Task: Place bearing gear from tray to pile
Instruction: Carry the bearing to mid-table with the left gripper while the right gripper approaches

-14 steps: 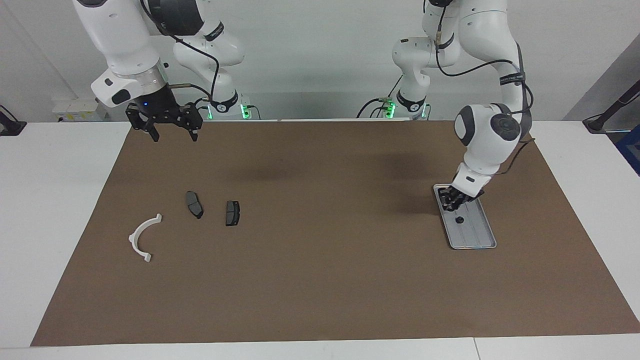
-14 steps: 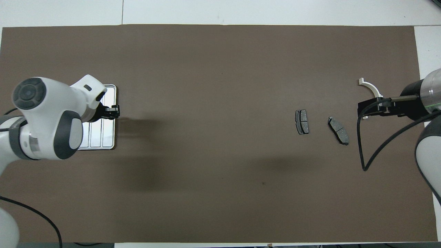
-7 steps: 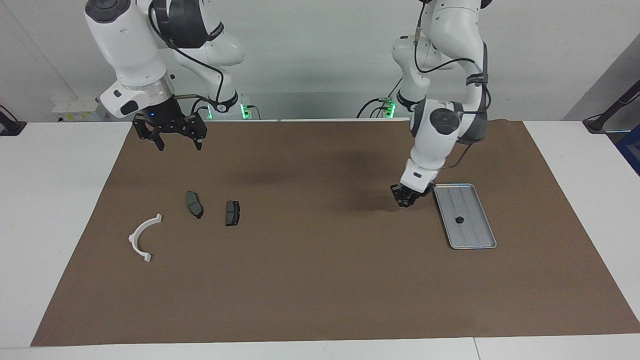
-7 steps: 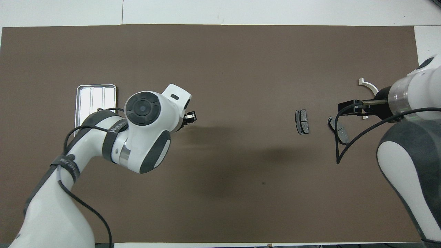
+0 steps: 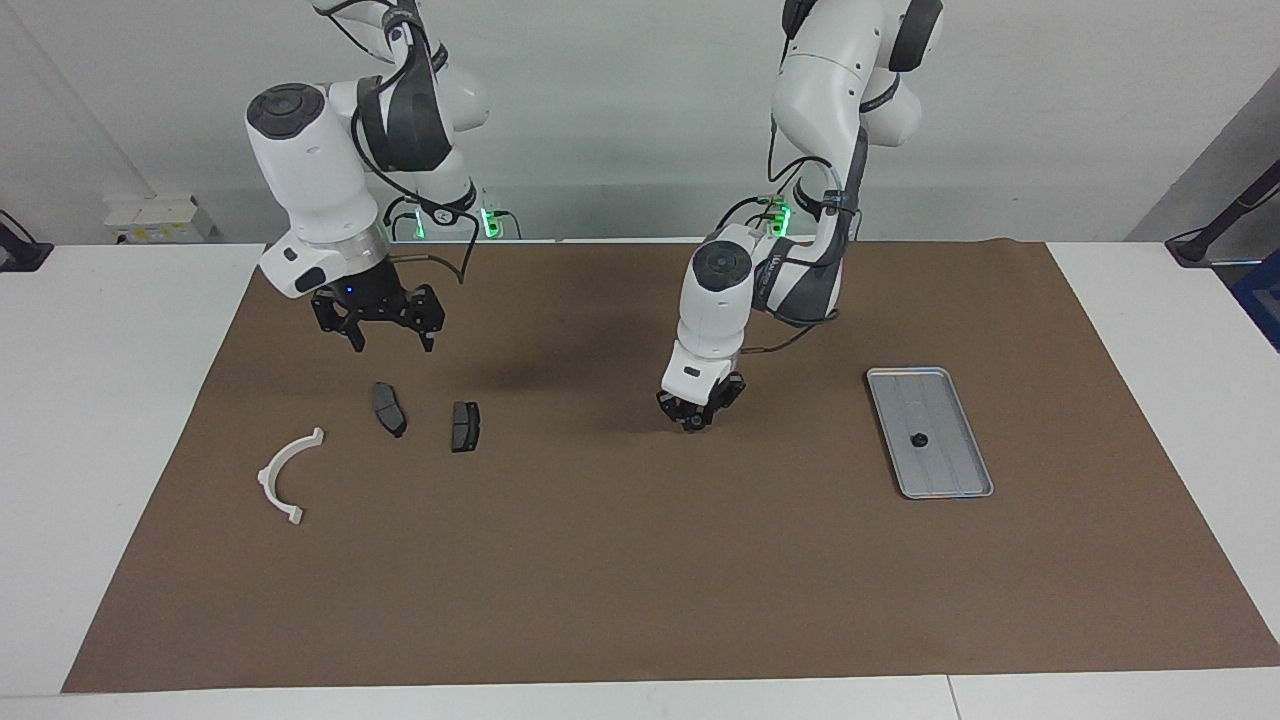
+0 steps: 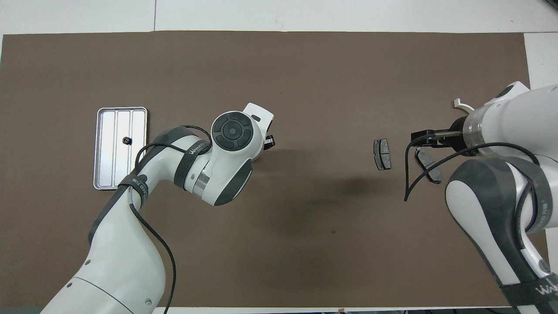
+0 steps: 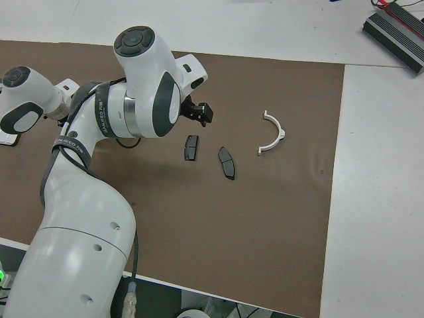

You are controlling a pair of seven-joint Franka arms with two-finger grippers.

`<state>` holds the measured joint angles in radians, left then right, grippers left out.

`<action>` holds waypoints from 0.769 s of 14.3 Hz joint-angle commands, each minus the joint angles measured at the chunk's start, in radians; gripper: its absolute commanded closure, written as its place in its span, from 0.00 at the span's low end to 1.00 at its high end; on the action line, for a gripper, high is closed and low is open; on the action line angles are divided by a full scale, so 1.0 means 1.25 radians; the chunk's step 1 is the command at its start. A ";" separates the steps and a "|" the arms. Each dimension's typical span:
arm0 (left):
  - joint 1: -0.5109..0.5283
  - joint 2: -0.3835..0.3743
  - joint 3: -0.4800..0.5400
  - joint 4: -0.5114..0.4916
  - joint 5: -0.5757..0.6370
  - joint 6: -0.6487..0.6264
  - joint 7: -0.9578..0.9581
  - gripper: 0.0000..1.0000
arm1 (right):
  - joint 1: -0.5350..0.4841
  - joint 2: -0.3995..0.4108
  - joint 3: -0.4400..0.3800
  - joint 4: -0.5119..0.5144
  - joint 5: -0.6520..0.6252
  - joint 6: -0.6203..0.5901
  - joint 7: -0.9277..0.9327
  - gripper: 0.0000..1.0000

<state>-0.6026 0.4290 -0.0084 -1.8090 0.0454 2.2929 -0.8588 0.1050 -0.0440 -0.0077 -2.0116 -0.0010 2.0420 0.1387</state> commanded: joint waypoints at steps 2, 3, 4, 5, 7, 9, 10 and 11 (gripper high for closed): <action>-0.020 -0.002 0.012 -0.013 0.043 0.024 -0.052 1.00 | 0.003 0.046 -0.001 -0.009 0.023 0.075 0.008 0.00; -0.020 -0.002 0.012 -0.013 0.045 0.026 -0.052 1.00 | 0.003 0.057 -0.001 -0.009 0.023 0.087 0.008 0.00; -0.022 -0.001 0.012 -0.014 0.048 0.031 -0.053 1.00 | 0.003 0.067 -0.001 -0.009 0.023 0.098 0.008 0.00; -0.030 -0.002 0.012 -0.020 0.048 0.038 -0.055 1.00 | 0.003 0.077 -0.001 -0.009 0.023 0.110 0.008 0.00; -0.032 -0.003 0.012 -0.027 0.048 0.049 -0.065 1.00 | 0.003 0.095 -0.001 -0.009 0.023 0.132 0.008 0.00; -0.033 -0.006 0.012 -0.040 0.050 0.062 -0.066 0.81 | 0.003 0.109 -0.001 -0.009 0.023 0.157 0.008 0.00; -0.032 -0.006 0.012 -0.043 0.050 0.064 -0.066 0.64 | 0.003 0.112 -0.001 -0.009 0.023 0.159 0.008 0.00; -0.032 -0.006 0.012 -0.043 0.050 0.064 -0.066 0.54 | 0.002 0.117 -0.001 -0.009 0.023 0.161 0.008 0.00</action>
<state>-0.6253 0.4301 -0.0101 -1.8378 0.0801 2.3431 -0.9131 0.1068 0.0954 -0.0079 -2.0180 -0.0006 2.2207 0.1392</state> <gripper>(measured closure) 0.612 0.000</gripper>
